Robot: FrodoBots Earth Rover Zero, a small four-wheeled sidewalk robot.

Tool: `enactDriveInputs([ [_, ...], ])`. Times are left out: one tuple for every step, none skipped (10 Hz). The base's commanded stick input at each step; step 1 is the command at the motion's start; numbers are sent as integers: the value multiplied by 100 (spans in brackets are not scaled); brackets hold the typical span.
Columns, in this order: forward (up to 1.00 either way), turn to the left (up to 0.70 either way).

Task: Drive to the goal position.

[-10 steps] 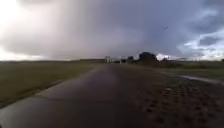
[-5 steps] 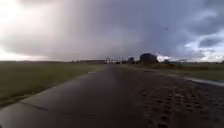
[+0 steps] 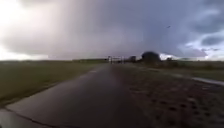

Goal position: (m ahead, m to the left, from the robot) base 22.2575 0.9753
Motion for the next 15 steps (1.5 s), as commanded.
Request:
enactDriveInputs([
  [70,0],
  [70,0],
  [70,0],
  [70,0],
  [70,0],
  [70,0],
  [70,0],
  [70,0],
  [70,0],
  [70,0],
  [70,0],
  [70,0],
  [70,0],
  [70,0],
  [70,0],
])
